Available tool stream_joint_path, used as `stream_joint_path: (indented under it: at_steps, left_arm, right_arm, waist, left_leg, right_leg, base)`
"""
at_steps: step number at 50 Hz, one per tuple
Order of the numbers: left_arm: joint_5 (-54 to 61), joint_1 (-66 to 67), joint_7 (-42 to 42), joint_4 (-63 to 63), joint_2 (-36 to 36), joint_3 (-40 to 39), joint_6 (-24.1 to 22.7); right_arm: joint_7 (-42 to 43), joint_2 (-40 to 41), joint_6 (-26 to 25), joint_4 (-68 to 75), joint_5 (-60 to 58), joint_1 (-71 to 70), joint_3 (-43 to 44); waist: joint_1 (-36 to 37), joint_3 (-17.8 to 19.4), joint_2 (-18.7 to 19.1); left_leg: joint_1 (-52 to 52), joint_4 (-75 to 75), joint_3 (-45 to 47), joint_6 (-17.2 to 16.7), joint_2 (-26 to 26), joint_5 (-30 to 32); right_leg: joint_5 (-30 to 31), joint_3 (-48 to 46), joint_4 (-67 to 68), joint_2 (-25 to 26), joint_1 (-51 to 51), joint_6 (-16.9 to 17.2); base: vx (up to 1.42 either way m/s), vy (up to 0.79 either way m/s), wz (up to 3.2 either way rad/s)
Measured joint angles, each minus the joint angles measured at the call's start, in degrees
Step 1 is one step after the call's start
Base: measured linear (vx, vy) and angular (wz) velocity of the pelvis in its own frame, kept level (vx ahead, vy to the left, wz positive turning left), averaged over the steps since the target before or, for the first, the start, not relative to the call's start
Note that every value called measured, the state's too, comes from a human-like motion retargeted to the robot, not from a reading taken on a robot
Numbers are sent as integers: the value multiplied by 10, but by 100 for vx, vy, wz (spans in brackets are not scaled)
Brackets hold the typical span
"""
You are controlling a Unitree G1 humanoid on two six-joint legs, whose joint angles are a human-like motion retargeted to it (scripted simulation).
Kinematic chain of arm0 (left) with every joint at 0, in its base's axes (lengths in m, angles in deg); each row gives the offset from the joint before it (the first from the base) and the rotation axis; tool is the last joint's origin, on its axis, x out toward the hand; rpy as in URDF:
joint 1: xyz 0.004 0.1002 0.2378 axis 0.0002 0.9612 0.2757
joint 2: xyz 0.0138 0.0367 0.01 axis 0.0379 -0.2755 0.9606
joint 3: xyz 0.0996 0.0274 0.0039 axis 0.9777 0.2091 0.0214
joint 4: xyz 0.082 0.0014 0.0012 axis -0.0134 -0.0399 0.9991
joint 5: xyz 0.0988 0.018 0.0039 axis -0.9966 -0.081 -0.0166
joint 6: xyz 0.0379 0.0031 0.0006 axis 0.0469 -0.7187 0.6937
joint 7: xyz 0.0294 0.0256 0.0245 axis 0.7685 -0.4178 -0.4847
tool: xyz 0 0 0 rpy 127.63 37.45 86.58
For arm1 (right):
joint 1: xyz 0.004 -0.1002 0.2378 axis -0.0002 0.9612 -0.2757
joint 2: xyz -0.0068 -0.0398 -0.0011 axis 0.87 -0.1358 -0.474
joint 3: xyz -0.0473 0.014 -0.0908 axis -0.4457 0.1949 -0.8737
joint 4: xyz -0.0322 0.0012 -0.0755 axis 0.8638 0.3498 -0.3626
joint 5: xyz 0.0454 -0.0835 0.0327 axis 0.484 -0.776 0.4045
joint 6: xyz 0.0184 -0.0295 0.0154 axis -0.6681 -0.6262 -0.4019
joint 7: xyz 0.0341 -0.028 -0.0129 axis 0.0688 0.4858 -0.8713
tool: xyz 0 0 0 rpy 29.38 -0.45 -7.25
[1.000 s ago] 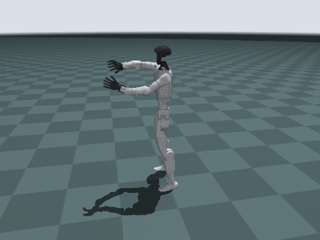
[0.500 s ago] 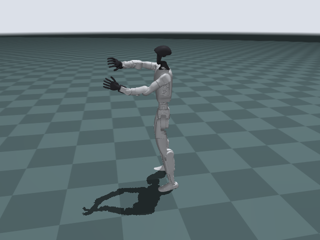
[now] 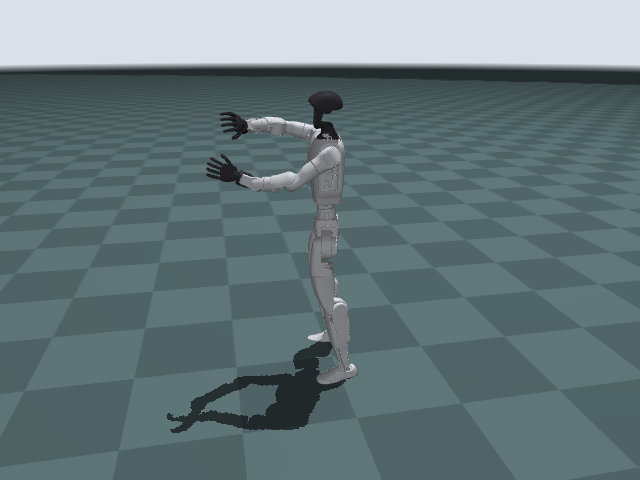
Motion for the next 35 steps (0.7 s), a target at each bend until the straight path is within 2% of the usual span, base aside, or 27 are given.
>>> stream_joint_path:
  at_steps: [22, 28, 35]
  left_arm:
    - [-2, 7, 1, 0, 5, -5, 0]
    - [17, 10, 2, 0, 5, -28, 8]
    - [28, -2, -7, -6, 28, -40, 29]
  right_arm:
    - [8, -2, -7, 10, 5, 10, 7]
    - [-11, 16, -16, 37, 109, 70, 63]
    - [-97, 44, -2, 47, 278, 228, 179]
  waist:
    - [-7, -3, 3]
    - [-18, -5, 4]
    - [-34, -9, 11]
  left_leg:
    - [1, 0, 1, 1, 0, 0]
    - [3, 0, -2, 6, -4, -2]
    - [7, 1, -9, 13, -8, -4]
  right_leg:
    - [-1, 2, 0, 0, 0, 0]
    - [-2, 1, 1, -5, 3, 0]
    - [-6, -3, 4, -9, 10, -3]
  base:
    - [0, 0, 0]
    - [0, 0, 0]
    - [0, 0, 0]
